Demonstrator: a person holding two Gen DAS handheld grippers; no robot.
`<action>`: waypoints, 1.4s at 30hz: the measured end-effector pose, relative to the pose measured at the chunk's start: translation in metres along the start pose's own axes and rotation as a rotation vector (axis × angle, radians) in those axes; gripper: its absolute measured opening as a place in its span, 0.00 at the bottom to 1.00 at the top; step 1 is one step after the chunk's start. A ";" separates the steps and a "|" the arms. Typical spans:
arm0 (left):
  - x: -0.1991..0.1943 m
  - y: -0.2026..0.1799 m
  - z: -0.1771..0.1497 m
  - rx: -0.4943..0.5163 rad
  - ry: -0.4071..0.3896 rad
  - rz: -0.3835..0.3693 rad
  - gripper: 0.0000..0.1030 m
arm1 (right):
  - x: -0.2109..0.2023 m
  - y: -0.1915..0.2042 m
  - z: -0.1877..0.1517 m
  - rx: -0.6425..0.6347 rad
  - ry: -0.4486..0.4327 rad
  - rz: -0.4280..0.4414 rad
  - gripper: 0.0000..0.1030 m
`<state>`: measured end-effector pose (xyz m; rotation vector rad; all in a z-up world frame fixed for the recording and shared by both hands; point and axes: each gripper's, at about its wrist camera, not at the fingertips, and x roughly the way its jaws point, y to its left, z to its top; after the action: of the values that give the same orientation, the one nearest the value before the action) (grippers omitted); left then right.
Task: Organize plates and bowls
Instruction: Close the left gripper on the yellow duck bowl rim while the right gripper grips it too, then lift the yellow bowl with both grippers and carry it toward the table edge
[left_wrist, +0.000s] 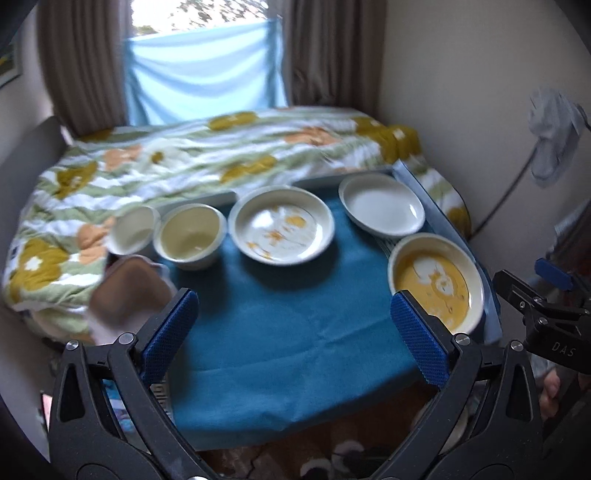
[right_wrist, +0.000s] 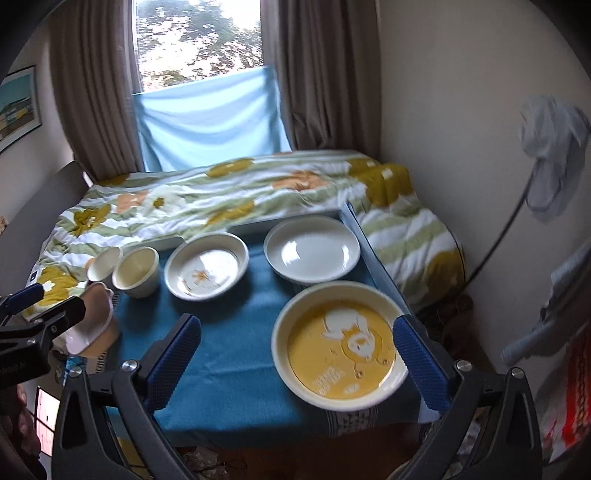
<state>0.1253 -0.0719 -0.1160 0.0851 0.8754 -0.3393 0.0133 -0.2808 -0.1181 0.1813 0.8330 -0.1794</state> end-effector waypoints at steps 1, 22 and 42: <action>0.015 -0.006 -0.001 0.012 0.029 -0.035 1.00 | 0.004 -0.005 -0.002 0.017 0.015 0.001 1.00; 0.216 -0.122 -0.018 0.053 0.416 -0.269 0.50 | 0.144 -0.151 -0.031 0.250 0.266 0.131 0.31; 0.216 -0.151 -0.010 0.098 0.395 -0.237 0.16 | 0.168 -0.163 -0.015 0.155 0.287 0.165 0.11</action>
<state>0.1963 -0.2675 -0.2783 0.1430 1.2638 -0.6002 0.0760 -0.4503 -0.2684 0.4277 1.0849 -0.0625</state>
